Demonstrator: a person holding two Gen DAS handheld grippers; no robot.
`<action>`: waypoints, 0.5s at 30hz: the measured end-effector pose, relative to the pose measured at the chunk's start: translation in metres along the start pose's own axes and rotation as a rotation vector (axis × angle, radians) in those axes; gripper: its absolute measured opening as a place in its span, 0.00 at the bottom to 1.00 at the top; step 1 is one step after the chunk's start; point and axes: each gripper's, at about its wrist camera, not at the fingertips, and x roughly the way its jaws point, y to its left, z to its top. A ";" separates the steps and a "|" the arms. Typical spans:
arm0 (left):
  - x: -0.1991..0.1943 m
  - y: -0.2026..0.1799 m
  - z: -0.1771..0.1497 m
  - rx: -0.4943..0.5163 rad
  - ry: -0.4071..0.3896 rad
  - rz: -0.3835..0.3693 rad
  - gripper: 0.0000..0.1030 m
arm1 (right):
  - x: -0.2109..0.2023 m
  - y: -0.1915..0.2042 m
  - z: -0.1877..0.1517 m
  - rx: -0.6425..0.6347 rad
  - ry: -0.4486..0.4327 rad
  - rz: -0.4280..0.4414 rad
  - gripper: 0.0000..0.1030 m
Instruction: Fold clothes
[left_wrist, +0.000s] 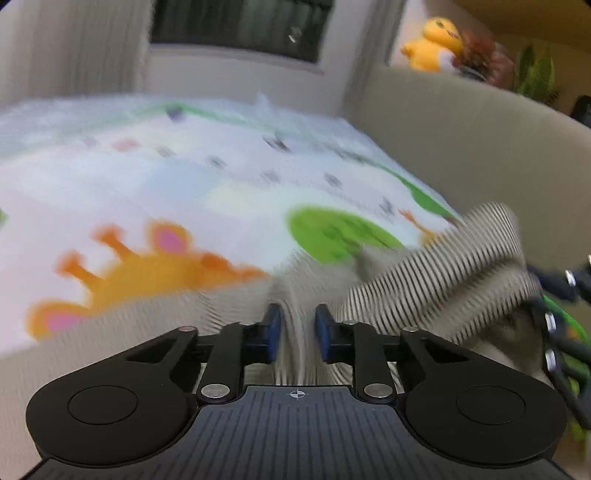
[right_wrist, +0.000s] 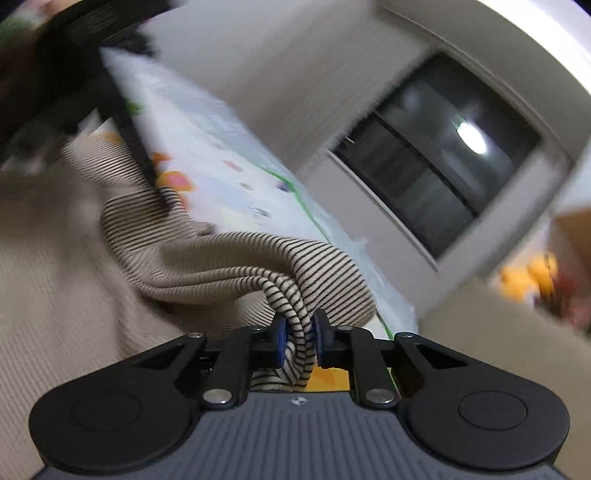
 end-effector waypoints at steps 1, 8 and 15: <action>-0.007 0.007 0.002 -0.002 -0.026 0.029 0.12 | 0.001 0.007 -0.003 -0.030 0.014 0.014 0.19; -0.032 0.054 0.004 -0.097 -0.042 0.070 0.13 | 0.003 0.023 -0.028 -0.043 0.087 0.040 0.31; 0.021 0.012 -0.017 -0.128 0.106 -0.102 0.54 | -0.001 0.032 -0.043 0.049 0.092 0.022 0.34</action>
